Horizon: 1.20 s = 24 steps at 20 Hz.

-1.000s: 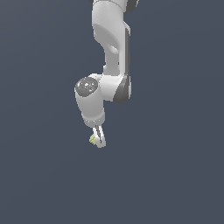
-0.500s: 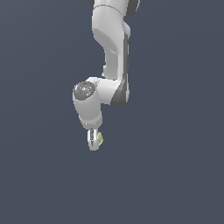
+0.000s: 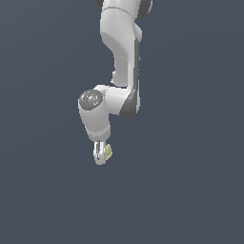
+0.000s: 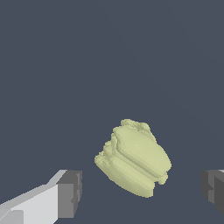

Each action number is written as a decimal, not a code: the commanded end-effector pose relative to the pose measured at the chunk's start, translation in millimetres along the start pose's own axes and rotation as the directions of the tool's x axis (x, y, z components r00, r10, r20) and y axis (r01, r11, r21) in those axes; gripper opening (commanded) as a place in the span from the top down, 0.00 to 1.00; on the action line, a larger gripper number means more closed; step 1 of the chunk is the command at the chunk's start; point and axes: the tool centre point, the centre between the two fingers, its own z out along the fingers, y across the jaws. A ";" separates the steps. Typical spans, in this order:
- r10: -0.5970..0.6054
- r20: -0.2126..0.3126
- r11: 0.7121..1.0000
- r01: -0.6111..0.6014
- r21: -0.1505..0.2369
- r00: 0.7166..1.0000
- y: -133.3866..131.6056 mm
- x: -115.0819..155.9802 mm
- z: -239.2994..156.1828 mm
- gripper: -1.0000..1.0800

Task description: Pick up the object and move it to a goal position.

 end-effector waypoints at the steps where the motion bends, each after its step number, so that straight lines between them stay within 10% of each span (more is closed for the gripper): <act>1: 0.000 0.000 1.000 0.000 0.000 1.000 0.2 0.1 3.1 0.04; 15: 0.005 0.000 1.000 -0.005 0.000 1.000 0.1 0.5 49.9 0.04; 16: 0.005 0.000 1.000 -0.005 0.000 1.000 0.1 0.5 49.9 1.00; 24: 0.005 0.000 1.000 -0.005 0.000 1.000 0.1 0.5 49.9 1.00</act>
